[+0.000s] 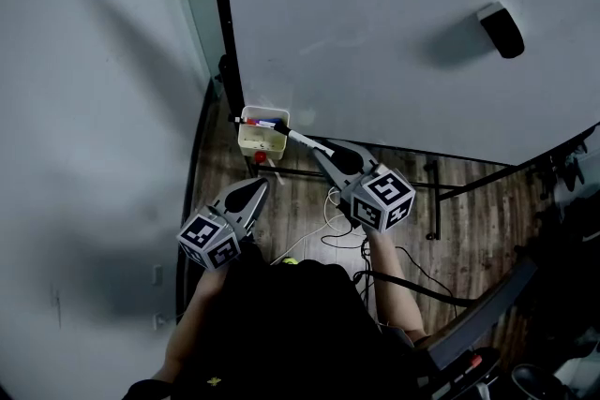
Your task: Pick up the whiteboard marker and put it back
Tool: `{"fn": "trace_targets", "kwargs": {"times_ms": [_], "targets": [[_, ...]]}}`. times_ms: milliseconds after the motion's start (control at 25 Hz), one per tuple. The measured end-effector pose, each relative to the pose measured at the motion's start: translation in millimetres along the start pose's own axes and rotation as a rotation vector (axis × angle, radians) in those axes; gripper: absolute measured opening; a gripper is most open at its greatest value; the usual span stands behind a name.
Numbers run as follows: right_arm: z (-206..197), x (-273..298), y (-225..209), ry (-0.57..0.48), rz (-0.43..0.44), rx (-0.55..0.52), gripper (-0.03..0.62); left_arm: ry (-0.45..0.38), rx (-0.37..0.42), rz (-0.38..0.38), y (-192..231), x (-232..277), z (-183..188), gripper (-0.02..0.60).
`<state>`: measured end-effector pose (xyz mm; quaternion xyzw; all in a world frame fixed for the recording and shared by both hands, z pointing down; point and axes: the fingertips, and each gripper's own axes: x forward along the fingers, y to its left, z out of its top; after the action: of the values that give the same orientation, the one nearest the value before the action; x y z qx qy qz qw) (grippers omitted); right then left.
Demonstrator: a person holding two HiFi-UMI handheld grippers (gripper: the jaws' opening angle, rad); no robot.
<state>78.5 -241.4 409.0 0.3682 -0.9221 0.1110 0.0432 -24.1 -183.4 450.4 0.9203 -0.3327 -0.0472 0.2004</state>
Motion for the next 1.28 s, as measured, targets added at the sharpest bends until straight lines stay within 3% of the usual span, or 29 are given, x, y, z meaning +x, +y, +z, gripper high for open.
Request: {"fn": "trace_targets", "kwargs": {"times_ms": [1280], "targets": [[-47,77,10,0.183,0.067,-0.020,0.078,0.011,-0.069,0.102,48,-40,-7,0.021]]}}
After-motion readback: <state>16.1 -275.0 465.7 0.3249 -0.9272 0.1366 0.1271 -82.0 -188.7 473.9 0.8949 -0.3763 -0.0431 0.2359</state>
